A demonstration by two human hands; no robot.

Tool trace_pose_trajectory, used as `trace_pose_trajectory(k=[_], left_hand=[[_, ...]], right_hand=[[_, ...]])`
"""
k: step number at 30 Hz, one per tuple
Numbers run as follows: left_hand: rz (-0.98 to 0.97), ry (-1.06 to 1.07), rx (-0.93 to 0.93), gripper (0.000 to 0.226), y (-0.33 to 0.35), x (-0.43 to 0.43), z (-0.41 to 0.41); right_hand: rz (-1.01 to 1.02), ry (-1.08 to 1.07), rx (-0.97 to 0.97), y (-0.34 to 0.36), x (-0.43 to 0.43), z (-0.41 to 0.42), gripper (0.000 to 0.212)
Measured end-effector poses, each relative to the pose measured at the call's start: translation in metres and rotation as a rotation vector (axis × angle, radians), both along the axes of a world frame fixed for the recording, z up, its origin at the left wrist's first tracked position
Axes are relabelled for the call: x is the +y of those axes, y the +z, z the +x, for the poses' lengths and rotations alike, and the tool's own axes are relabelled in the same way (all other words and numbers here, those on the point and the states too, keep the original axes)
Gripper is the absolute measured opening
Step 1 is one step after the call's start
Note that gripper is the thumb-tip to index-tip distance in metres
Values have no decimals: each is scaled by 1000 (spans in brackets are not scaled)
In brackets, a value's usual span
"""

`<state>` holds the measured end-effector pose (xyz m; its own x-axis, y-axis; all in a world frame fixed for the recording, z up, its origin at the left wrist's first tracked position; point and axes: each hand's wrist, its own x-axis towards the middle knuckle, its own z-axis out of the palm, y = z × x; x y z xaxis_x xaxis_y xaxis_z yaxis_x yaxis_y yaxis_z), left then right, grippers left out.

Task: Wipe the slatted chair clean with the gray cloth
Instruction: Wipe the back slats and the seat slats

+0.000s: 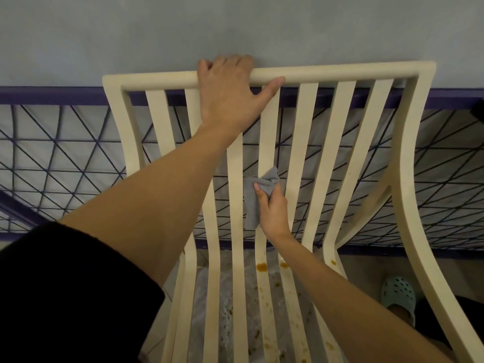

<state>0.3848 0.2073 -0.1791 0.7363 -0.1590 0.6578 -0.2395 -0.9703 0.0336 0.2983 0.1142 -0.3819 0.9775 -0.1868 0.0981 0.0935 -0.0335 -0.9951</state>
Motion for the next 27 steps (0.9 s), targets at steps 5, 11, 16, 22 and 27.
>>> trace_pose_trajectory(k=[5, 11, 16, 22, 27], left_hand=[[-1, 0, -7, 67, 1, 0, 0], [-2, -3, 4, 67, 2, 0, -1], [-8, -14, -8, 65, 4, -2, -3], [9, -2, 9, 67, 4, -1, -4], [-1, 0, 12, 68, 3, -1, -2]], right_hand=[[-31, 2, 32, -10, 0, -1, 42], [-18, 7, 39, -10, 0, -3, 39], [-83, 85, 79, 11, -14, 2, 25], [-57, 91, -125, 109, -20, 44, 30], [-10, 94, -225, 127, -17, 55, 32]])
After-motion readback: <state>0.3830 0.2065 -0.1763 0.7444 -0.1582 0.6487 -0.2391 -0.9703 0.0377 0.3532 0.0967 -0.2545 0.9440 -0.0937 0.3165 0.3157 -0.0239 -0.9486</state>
